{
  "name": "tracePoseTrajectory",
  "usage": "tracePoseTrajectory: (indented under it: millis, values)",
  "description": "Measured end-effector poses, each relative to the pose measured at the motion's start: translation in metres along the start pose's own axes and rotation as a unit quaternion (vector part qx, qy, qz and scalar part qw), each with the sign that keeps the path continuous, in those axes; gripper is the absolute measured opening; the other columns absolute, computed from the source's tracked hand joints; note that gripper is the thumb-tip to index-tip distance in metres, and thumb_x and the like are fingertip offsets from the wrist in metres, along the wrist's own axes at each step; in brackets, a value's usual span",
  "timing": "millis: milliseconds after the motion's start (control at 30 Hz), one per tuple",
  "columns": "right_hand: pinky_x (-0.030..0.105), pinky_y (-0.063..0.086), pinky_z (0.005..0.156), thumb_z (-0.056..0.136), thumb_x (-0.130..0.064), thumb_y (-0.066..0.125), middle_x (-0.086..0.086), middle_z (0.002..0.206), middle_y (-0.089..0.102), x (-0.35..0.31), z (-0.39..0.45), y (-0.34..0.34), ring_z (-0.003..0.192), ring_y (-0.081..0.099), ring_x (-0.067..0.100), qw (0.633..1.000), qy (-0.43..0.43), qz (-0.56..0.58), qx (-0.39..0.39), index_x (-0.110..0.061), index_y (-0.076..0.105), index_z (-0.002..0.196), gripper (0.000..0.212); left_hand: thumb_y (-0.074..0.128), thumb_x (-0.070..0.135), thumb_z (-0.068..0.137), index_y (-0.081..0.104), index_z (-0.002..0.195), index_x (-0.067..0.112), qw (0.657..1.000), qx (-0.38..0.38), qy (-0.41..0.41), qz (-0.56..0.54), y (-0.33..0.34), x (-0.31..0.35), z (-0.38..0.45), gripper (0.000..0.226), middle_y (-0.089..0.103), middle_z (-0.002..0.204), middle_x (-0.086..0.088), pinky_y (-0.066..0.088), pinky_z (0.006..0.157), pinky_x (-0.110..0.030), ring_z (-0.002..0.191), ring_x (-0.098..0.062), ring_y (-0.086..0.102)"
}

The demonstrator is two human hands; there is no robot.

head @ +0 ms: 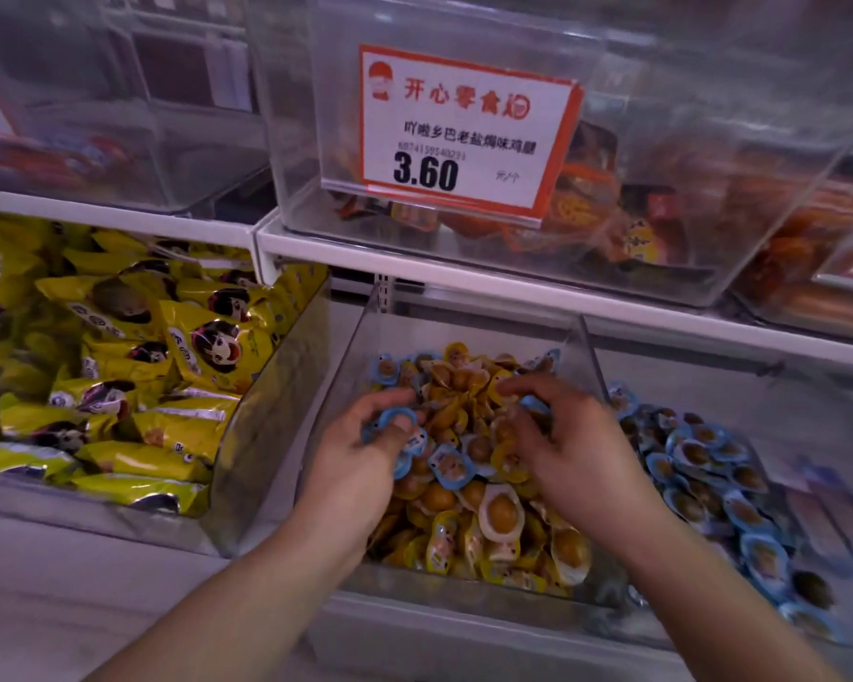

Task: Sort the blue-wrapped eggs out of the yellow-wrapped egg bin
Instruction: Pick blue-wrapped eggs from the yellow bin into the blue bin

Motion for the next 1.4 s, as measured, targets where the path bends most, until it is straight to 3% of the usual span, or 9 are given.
tracePoseTrajectory:
  millis: [133,367,600,700,800,900,967,1233,1400]
  values:
    - [0.031,0.052,0.073,0.097,-0.038,0.053,-0.005,0.103,0.063,-0.02,-0.003,0.039,0.09,0.064,0.015,0.985,-0.058,-0.124,-0.104,-0.03,0.062,0.119,0.025,0.065,0.019,0.095,0.071,0.101,0.042,1.0,0.03,0.001,-0.001,-0.003,-0.001,0.002,0.024,0.074,0.098,0.008,0.048,0.048,-0.026,0.073,-0.015,0.071]
    - [0.035,0.035,0.069,0.087,-0.068,0.053,0.005,0.113,0.051,-0.036,-0.001,0.076,0.103,0.059,0.031,0.934,-0.107,-0.288,-0.182,-0.028,0.059,0.12,0.052,0.063,0.016,0.096,0.073,0.102,0.036,1.0,0.018,0.0,-0.02,-0.004,0.001,0.001,0.023,0.075,0.091,0.0,0.039,0.039,-0.026,0.062,-0.021,0.064]
    - [0.033,0.05,0.079,0.096,-0.046,0.056,-0.001,0.116,0.044,-0.024,0.0,0.055,0.094,0.058,0.019,0.983,-0.063,-0.124,-0.119,-0.019,0.056,0.112,0.031,0.062,0.019,0.097,0.071,0.106,0.043,0.999,0.005,0.046,0.026,-0.002,0.016,-0.003,0.028,0.073,0.1,0.012,0.056,0.058,-0.028,0.079,-0.006,0.07]
    - [0.023,0.048,0.058,0.099,-0.034,0.056,-0.004,0.081,0.062,-0.014,0.001,0.026,0.066,0.06,0.009,0.994,0.038,0.104,-0.011,-0.015,0.062,0.093,0.02,0.06,0.027,0.098,0.064,0.112,0.051,0.988,-0.002,0.113,0.109,0.005,0.034,-0.004,0.029,0.069,0.111,0.017,0.059,0.083,-0.036,0.099,-0.002,0.067]
    - [0.032,0.046,0.052,0.1,-0.029,0.053,0.007,0.072,0.066,0.003,-0.016,0.042,0.059,0.06,0.019,0.85,0.248,0.465,0.008,-0.006,0.067,0.094,0.027,0.056,0.023,0.1,0.062,0.117,0.045,0.967,0.024,0.22,0.123,0.02,0.063,-0.022,0.028,0.066,0.111,0.025,0.052,0.086,-0.019,0.102,0.005,0.063]
    - [0.038,0.056,0.081,0.099,-0.044,0.048,0.014,0.108,0.075,-0.027,-0.038,0.072,0.095,0.073,0.027,0.658,0.336,0.668,-0.087,-0.008,0.07,0.118,0.046,0.05,0.025,0.099,0.058,0.123,0.04,0.945,0.005,0.3,0.133,0.05,0.077,-0.051,0.03,0.062,0.121,0.025,0.046,0.097,-0.02,0.117,0.002,0.058]
    - [0.036,0.051,0.101,0.097,-0.049,0.051,0.012,0.118,0.072,-0.032,-0.046,0.065,0.11,0.069,0.023,0.623,0.34,0.7,-0.078,-0.011,0.07,0.122,0.049,0.047,0.024,0.099,0.051,0.132,0.039,0.915,-0.02,0.354,0.194,0.07,0.081,-0.066,0.037,0.056,0.133,0.021,0.041,0.107,-0.034,0.127,-0.004,0.052]
    - [0.036,0.058,0.086,0.086,-0.014,0.071,0.014,0.107,0.074,0.022,-0.045,-0.007,0.094,0.074,0.024,0.719,0.253,0.646,0.046,-0.005,0.069,0.117,0.033,0.023,0.045,0.103,0.007,0.158,0.007,0.766,-0.129,0.442,0.447,0.141,0.07,-0.094,0.069,0.01,0.166,-0.01,0.01,0.12,-0.047,0.153,-0.027,0.007]
    - [0.021,0.04,0.04,0.085,0.004,0.068,0.008,0.069,0.064,0.066,-0.035,-0.059,0.052,0.057,0.013,0.773,0.204,0.586,0.135,-0.012,0.074,0.084,0.017,0.025,0.058,0.103,-0.002,0.159,0.032,0.798,-0.268,0.395,0.368,0.153,0.054,-0.096,0.067,-0.002,0.165,0.02,0.0,0.115,-0.011,0.151,-0.001,0.001]
Point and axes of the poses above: each hand's wrist, its own z-axis towards the middle knuckle, its own y-axis out of the palm, x = y × z, the point moved 10 cm from there along z, towards the middle knuckle
